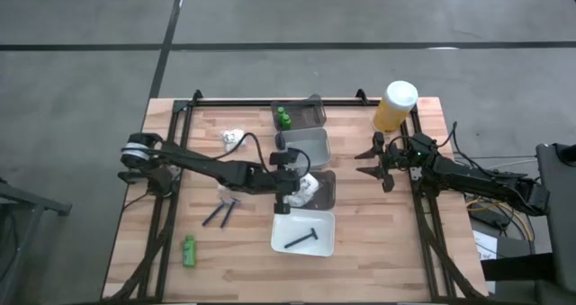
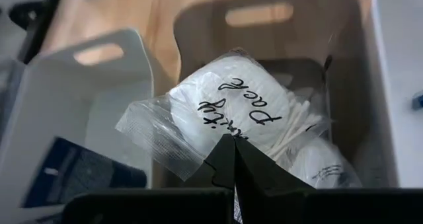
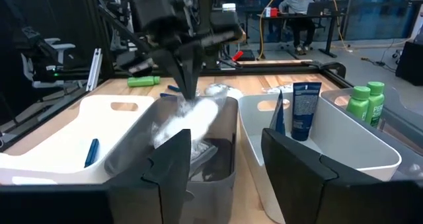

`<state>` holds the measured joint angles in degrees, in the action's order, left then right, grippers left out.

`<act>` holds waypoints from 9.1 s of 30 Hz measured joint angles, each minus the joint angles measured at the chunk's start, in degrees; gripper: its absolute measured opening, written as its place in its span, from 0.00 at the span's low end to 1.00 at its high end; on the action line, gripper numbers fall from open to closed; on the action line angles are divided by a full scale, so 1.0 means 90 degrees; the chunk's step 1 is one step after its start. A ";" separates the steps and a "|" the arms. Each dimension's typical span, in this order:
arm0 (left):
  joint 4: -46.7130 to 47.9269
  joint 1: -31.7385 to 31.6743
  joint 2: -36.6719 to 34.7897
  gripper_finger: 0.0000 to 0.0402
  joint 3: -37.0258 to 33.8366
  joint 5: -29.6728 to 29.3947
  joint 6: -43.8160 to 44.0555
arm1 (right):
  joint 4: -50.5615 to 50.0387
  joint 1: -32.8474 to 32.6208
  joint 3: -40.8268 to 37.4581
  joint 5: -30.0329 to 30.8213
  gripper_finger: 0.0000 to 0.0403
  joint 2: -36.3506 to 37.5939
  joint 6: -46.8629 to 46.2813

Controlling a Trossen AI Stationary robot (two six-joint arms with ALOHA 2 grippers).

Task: Pick & Place Travel size toiletries
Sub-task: Put the middle white cotton pack into the bottom black bin, then put the bottom white cotton pack into the bottom black bin

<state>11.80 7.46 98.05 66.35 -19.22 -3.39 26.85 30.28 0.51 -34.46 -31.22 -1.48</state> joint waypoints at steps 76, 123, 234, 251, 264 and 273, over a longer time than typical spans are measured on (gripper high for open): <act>-0.0803 0.0028 -0.6337 0.31 -0.4636 0.0442 0.0337 | -0.0007 -0.0001 0.0001 0.0000 0.14 -0.0012 0.0000; -0.0113 0.0005 -0.4592 0.28 -0.5824 -0.0075 0.2438 | -0.0005 0.0000 0.0002 0.0000 0.45 -0.0012 0.0000; -0.4263 0.0002 -0.2255 0.05 -0.2297 0.0845 -0.1121 | -0.0006 0.0000 0.0000 0.0000 0.39 -0.0010 0.0000; -0.4153 0.0000 -0.2253 0.05 -0.2297 0.0845 -0.1116 | -0.0007 0.0000 0.0002 0.0000 0.47 -0.0010 0.0000; -0.4156 0.0000 -0.2253 0.05 -0.2297 0.0845 -0.1107 | -0.0006 -0.0001 0.0001 0.0000 0.49 -0.0010 0.0000; -0.4156 0.0000 -0.2253 0.05 -0.2297 0.0845 -0.1099 | -0.0005 -0.0001 0.0002 0.0000 0.43 -0.0011 0.0000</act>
<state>-25.61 7.46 77.78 45.67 -11.62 -13.28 26.81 30.27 0.54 -34.46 -31.32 -1.48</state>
